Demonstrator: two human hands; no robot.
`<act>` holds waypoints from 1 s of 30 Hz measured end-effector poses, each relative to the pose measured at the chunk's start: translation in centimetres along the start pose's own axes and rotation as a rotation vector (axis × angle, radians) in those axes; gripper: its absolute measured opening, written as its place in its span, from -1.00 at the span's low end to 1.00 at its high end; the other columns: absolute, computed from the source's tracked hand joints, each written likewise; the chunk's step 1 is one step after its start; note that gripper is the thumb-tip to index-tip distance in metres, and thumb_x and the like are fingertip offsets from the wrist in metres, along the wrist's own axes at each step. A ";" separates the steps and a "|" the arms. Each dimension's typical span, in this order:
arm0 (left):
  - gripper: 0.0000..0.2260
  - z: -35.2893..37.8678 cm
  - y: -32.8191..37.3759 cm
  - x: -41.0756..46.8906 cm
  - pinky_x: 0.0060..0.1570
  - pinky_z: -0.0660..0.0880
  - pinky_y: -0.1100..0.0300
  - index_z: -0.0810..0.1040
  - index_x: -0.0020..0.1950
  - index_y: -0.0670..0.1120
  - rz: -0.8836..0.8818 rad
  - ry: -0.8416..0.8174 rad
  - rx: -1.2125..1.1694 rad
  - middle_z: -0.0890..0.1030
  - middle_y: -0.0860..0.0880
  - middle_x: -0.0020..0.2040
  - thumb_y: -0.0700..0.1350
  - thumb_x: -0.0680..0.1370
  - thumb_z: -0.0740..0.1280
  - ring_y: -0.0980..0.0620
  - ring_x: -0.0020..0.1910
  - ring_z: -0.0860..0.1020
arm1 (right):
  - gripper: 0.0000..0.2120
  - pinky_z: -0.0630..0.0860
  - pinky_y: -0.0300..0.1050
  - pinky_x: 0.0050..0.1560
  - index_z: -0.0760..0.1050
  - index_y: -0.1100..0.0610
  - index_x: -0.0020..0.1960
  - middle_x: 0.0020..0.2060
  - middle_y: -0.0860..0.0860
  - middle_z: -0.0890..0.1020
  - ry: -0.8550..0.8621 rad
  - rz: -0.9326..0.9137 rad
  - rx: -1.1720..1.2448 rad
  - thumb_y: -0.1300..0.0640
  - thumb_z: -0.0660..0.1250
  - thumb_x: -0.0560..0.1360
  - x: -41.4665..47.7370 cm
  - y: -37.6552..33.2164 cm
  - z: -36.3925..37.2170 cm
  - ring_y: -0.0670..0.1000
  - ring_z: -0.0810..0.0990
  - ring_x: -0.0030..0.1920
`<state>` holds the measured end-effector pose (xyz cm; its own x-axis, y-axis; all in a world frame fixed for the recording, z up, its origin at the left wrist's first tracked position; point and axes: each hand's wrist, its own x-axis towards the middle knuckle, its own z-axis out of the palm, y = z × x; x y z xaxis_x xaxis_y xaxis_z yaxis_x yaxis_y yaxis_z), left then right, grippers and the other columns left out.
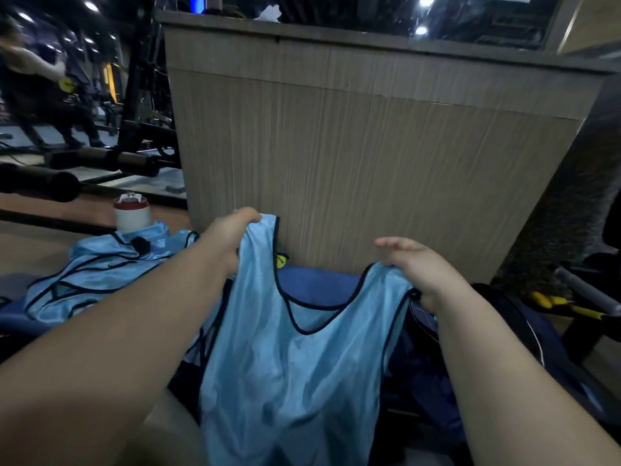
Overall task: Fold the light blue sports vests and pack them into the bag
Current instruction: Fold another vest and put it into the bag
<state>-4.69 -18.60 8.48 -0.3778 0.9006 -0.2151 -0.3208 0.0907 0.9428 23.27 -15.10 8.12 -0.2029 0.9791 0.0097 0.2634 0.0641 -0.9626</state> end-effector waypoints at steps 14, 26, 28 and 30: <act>-0.81 6.9 -1.9 -3.5 -0.11 0.60 -0.02 0.57 0.09 -0.23 0.231 -0.243 -0.048 0.66 -0.21 -0.09 -0.22 0.51 0.43 -0.13 -0.19 0.64 | -0.62 0.45 -0.31 -0.47 0.60 0.09 -0.02 -0.31 0.09 0.67 -0.183 -0.181 0.124 0.41 0.07 0.53 -3.6 -5.3 4.4 -0.10 0.64 -0.42; -0.86 7.1 -1.6 -5.4 0.01 0.58 0.00 0.63 -0.02 -0.15 0.288 -0.328 0.005 0.68 -0.12 -0.18 -0.10 0.51 0.43 -0.07 -0.18 0.64 | -0.77 0.34 -0.34 -0.25 0.50 -0.06 -0.36 -0.15 -0.15 0.44 0.259 -0.503 -0.430 0.07 0.47 0.42 -2.7 -4.7 4.4 -0.18 0.47 -0.16; -0.77 6.8 -1.3 -5.4 0.06 0.57 0.00 0.62 0.04 -0.17 0.277 -0.372 0.031 0.68 -0.15 -0.11 -0.03 0.53 0.40 -0.09 -0.11 0.64 | -0.76 0.33 -0.49 -0.23 0.50 -0.01 -0.36 -0.08 -0.19 0.42 0.253 -0.503 -0.377 0.12 0.47 0.43 -2.6 -4.7 4.4 -0.26 0.46 -0.12; -0.65 6.6 -1.0 -5.8 0.09 0.57 0.00 0.62 0.09 -0.16 0.275 -0.462 0.076 0.68 -0.13 -0.07 0.10 0.51 0.37 -0.07 -0.06 0.65 | -0.74 0.33 -0.51 -0.23 0.47 0.03 -0.38 -0.08 -0.14 0.48 0.237 -0.508 -0.355 0.15 0.46 0.42 -2.2 -4.5 4.3 -0.26 0.48 -0.15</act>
<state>3.53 -21.13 10.49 -0.0124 0.9871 0.1599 -0.1938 -0.1593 0.9680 18.43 -18.35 11.27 -0.1813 0.8239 0.5370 0.4928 0.5486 -0.6754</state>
